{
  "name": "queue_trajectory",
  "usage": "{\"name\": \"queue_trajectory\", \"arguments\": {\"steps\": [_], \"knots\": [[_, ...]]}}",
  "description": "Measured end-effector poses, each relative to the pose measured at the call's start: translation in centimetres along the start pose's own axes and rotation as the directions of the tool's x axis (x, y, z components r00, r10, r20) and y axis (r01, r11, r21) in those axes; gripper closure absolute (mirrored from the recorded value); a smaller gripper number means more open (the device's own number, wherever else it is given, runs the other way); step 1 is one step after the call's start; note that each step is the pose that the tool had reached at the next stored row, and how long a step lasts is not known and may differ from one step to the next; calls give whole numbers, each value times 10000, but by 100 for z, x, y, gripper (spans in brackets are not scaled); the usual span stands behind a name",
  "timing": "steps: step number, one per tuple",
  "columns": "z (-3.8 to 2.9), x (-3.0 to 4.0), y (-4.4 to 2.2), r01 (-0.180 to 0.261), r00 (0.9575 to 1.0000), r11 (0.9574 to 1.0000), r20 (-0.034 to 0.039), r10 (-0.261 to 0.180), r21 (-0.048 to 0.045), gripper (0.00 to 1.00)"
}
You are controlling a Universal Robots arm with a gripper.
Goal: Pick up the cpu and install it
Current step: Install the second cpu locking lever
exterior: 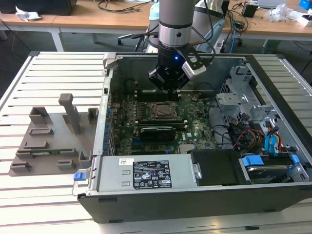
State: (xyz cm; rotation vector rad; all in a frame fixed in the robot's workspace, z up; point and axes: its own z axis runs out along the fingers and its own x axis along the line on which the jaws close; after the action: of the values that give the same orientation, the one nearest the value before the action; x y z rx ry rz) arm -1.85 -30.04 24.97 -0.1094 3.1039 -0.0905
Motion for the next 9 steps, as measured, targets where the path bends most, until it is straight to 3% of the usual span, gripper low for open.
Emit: {"name": "queue_trajectory", "arguments": {"steps": [5, 7, 9], "knots": [[0, 1, -19, 0, 10000, 10000, 0, 0, 1, 89], [3, 4, -50, 0, 10000, 10000, 0, 0, -1, 89], [9, 12, -125, 0, 10000, 10000, 1, 0, -18, 89]]}}
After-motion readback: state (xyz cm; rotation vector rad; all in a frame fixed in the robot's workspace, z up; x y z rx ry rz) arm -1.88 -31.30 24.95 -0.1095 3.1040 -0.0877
